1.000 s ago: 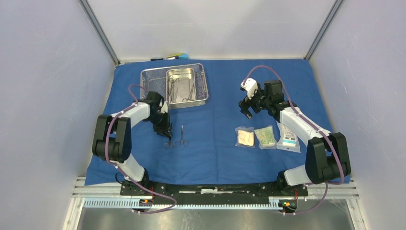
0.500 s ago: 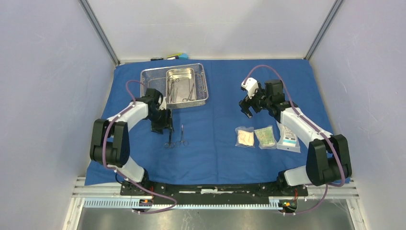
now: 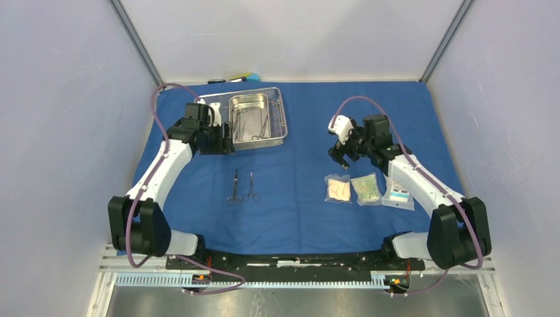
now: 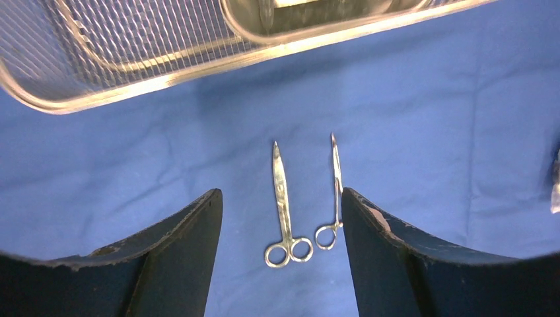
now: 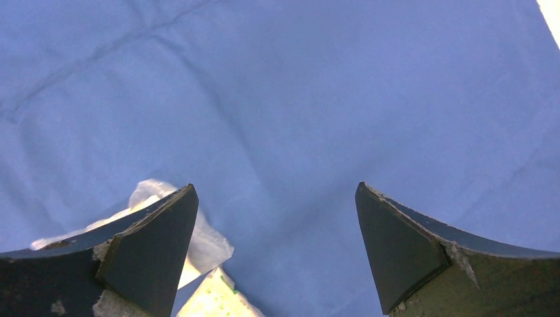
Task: Open and lay out the surgical kit
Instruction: Move the medical item into the surgical kit.
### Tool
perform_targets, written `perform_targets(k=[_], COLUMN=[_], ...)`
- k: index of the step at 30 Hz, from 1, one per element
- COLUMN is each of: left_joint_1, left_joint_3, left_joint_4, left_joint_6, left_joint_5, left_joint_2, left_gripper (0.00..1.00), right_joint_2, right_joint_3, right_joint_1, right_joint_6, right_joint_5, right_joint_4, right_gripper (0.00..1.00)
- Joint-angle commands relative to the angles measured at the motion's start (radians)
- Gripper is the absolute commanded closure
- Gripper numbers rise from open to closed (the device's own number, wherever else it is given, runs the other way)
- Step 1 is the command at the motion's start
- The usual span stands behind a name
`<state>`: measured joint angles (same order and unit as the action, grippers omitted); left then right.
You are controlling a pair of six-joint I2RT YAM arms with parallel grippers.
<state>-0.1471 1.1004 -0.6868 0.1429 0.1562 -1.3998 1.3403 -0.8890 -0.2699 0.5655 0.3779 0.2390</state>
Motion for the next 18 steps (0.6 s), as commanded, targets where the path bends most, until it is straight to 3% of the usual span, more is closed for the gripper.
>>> perform_targets(k=[1, 18], left_joint_1=[0.001, 0.001], left_joint_3=[0.073, 0.054], left_joint_4=[0.083, 0.19], left_joint_6=[-0.092, -0.141], left_joint_5=[-0.057, -0.032], left_joint_2=[0.081, 0.13], left_gripper=[0.27, 0.26], right_joint_2=[-0.061, 0.037], right_joint_3=[0.054, 0.178], right_joint_1=[-0.059, -0.241], right_joint_6=[0.094, 0.129], right_joint_5=[-0.008, -0.193], right_joint_4=[0.046, 0.048], right_gripper=[0.03, 0.03])
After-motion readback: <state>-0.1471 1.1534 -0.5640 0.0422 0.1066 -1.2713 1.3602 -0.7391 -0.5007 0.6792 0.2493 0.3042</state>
